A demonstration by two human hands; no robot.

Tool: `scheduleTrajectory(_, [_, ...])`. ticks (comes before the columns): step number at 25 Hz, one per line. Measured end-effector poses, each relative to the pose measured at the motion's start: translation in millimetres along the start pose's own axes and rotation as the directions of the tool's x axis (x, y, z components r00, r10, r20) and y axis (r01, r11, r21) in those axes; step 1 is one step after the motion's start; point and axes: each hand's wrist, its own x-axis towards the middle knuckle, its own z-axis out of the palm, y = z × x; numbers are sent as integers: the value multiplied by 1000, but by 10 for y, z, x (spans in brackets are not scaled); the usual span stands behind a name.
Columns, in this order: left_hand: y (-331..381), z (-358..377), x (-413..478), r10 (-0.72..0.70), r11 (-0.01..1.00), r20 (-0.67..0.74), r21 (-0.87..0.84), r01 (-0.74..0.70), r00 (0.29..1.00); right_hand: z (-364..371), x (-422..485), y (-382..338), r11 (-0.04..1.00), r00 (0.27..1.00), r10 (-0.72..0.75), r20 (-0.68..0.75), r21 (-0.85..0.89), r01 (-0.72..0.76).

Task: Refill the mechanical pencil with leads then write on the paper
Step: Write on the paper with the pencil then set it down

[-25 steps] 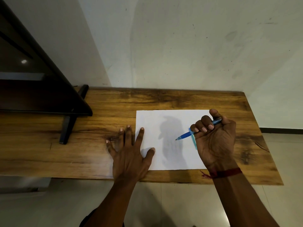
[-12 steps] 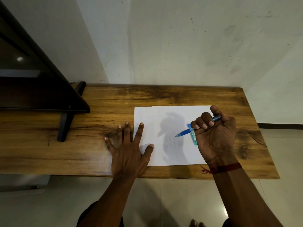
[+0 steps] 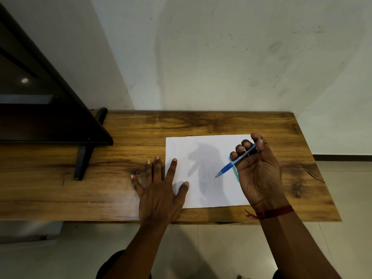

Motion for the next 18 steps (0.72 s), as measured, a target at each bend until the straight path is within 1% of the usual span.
scheduleTrajectory(2, [0,4,14,-16,1000,-7,-10,16,1000,10,-23,24,998,1000,-25,-4,-53,24])
scheduleTrajectory(4, [6,6,20,-20,1000,-15,-14,20,1000,2,-39,42,998,1000,-18,-25,-61,17])
scheduleTrajectory(8, [7,17,27,-29,1000,-21,-14,28,999,0,20,65,996,994,86,-71,42,-83])
scheduleTrajectory(10, [7,19,25,-31,999,-26,-19,31,999,-3,79,73,991,990,113,-89,86,-106])
scheduleTrajectory(14, [12,10,39,-43,999,-32,-13,43,999,-23,142,75,984,992,110,-66,148,-99])
scheduleTrajectory(18, [22,-11,32,-46,999,-25,-8,46,999,-5,142,53,987,992,118,-42,113,-113])
